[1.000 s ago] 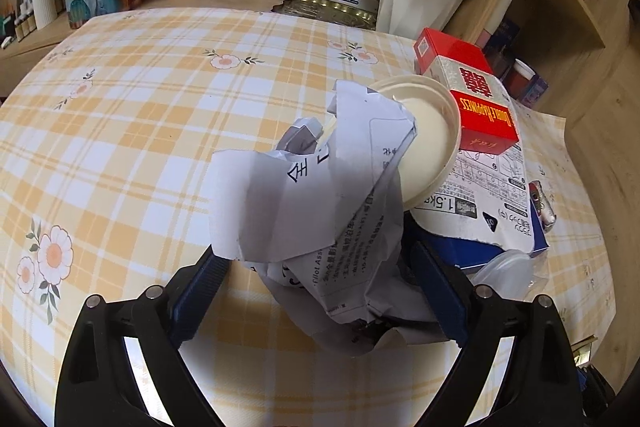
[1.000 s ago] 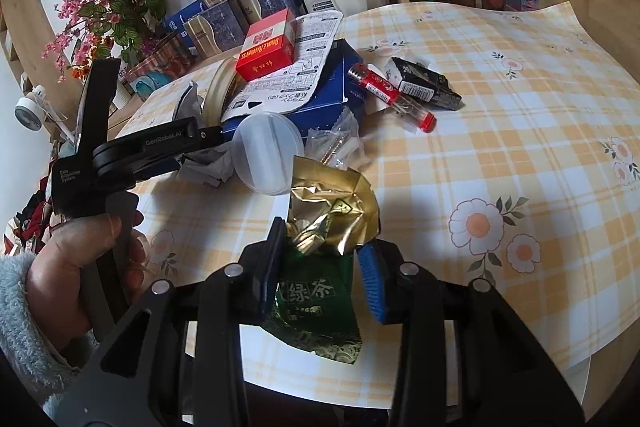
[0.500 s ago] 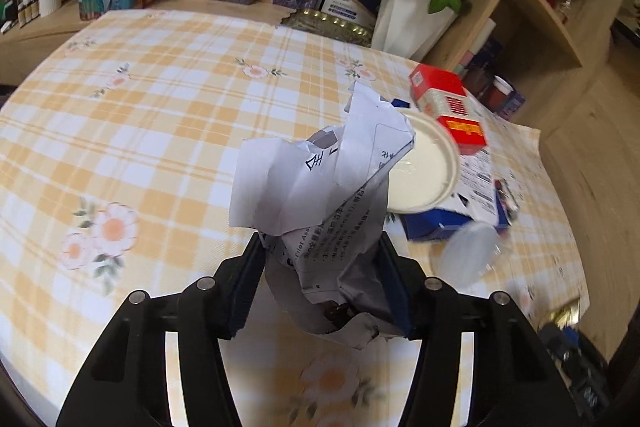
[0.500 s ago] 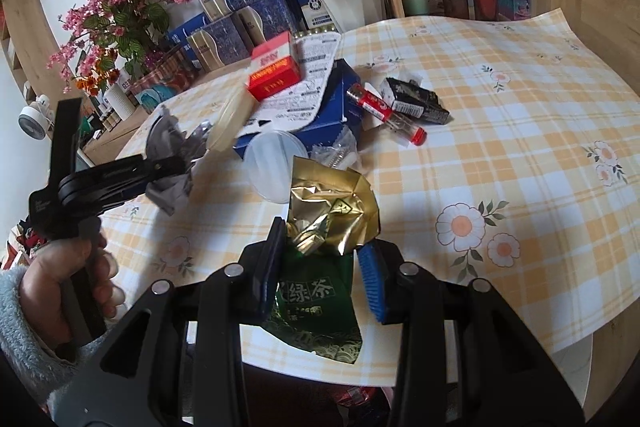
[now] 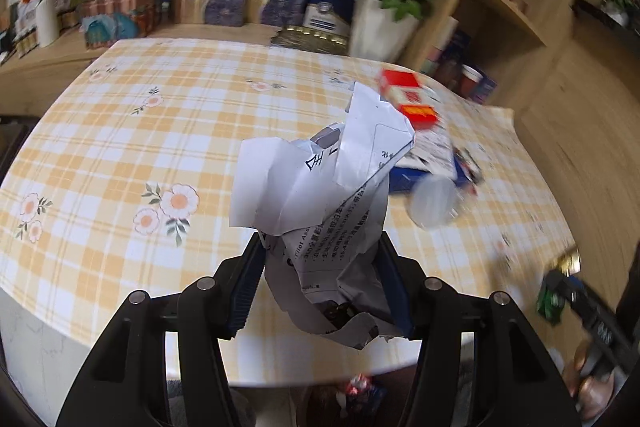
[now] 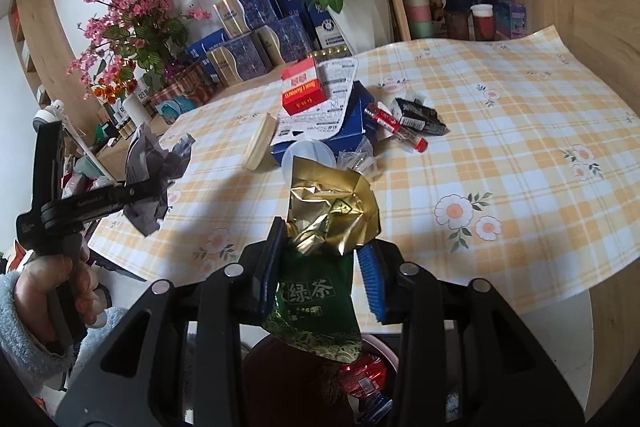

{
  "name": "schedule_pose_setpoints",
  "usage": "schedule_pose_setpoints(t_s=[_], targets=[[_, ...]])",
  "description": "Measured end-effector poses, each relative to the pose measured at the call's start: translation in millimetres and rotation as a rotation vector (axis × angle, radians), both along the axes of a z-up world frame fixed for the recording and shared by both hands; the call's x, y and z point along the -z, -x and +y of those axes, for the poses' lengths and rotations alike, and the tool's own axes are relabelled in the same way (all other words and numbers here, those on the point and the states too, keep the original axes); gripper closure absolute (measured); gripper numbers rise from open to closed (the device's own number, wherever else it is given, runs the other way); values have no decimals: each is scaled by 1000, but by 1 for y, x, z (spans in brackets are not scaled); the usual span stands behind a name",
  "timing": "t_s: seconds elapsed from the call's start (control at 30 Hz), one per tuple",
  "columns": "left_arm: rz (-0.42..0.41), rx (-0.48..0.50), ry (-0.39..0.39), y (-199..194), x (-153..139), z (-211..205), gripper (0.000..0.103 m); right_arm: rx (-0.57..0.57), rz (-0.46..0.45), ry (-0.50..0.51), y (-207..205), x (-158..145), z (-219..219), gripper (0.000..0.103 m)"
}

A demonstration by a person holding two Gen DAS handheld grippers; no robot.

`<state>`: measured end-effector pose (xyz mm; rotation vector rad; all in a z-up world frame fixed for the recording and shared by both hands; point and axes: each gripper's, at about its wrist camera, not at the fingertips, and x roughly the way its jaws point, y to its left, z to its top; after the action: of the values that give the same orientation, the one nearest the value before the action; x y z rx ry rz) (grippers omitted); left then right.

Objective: Collect trash
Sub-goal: 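Carry the crumpled paper over the bin with the left gripper while the right gripper carries the tea packet there, then open both grippers to drop the paper and tea packet into the bin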

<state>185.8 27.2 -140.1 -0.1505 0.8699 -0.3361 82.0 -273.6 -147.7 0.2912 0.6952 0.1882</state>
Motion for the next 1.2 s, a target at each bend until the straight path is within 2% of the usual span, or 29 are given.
schedule_pose_setpoints(t_s=[0.13, 0.27, 0.4, 0.47, 0.63, 0.73, 0.9, 1.07, 1.2], targets=[[-6, 104, -30, 38, -3, -14, 49, 7, -26, -1, 20, -10, -4, 65], [17, 223, -51, 79, 7, -32, 49, 9, -47, 8, 44, -14, -7, 65], [77, 363, -60, 122, 28, -54, 48, 9, -43, 13, 64, -10, -13, 65], [105, 430, -91, 137, 42, -68, 48, 7, -27, 24, 72, -3, -15, 65], [186, 553, -177, 148, 77, -96, 48, 14, 14, 11, 76, 13, -23, 65], [228, 558, -213, 141, 95, -105, 48, 20, 31, -8, 73, 22, -26, 65], [323, 489, -286, 123, 133, -105, 47, 25, 47, -20, 69, 29, -29, 65], [352, 497, -316, 124, 149, -108, 44, 32, 67, -33, 67, 36, -32, 65], [363, 495, -340, 122, 156, -108, 35, 27, 86, -31, 65, 41, -29, 65]])
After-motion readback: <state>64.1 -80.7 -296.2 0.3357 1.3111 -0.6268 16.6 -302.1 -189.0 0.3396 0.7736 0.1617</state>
